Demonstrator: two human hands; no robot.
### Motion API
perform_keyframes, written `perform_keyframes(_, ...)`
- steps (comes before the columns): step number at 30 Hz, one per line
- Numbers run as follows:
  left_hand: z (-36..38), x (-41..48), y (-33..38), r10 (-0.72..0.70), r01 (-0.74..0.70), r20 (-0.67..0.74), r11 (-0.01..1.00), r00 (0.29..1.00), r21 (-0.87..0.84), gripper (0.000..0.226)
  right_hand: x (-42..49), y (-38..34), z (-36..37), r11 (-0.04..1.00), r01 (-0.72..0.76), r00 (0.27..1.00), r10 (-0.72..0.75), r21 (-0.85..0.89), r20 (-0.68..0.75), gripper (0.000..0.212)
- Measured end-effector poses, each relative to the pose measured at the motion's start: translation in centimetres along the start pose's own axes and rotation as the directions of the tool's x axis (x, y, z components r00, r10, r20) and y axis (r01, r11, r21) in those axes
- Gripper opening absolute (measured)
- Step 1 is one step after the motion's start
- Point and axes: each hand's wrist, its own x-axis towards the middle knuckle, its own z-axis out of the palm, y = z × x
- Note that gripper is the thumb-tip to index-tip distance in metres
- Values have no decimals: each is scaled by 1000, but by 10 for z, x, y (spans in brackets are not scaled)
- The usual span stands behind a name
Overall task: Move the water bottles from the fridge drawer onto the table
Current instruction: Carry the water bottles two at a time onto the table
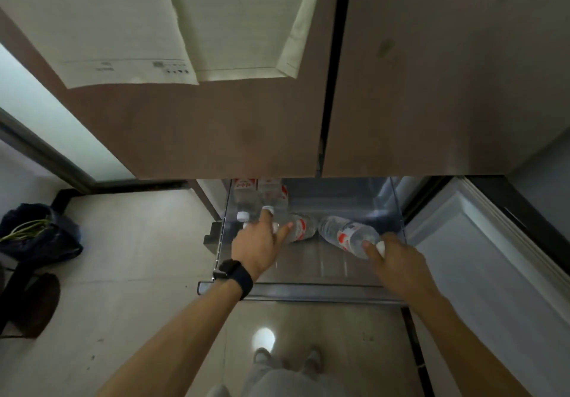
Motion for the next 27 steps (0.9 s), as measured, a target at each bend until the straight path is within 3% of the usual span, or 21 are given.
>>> perform_keyframes(3, -24, 7, 6, 190, -196, 93, 979, 977, 62, 49, 3, -16, -26, 981, 158, 987, -161, -109, -19, 40)
perform_keyframes(6, -39, 9, 23, 298, -332, 188, 926, 936, 182, 46, 13, -38, -39, 952, 265, 964, -261, -153, 48, 35)
perform_keyframes(11, -42, 9, 35, 357, -421, 262, 871, 897, 254, 46, 18, -68, -42, 858, 450, 892, -418, -246, 175, 30)
perform_keyframes(14, -41, 12, 35, 363, -430, 302, 882, 882, 194, 45, 16, -74, -37, 845, 474, 880, -451, -248, 147, 30)
perform_keyframes(18, -31, 17, 33, 361, -377, 263, 926, 895, 11, 43, 16, -67, -27, 899, 425, 905, -424, -105, 36, 28)
perform_keyframes(21, -20, 20, 28, 336, -326, 207, 942, 919, -82, 41, 21, -56, -21, 932, 355, 933, -358, 75, 33, 27)
perform_keyframes(24, -10, 22, 19, 291, -264, 173, 951, 941, -163, 45, 27, -45, -14, 915, 293, 947, -318, 277, 45, 42)
perform_keyframes(27, -4, 18, 12, 226, -197, 140, 961, 964, -196, 68, 29, -35, -5, 883, 232, 961, -273, 408, 46, 61)
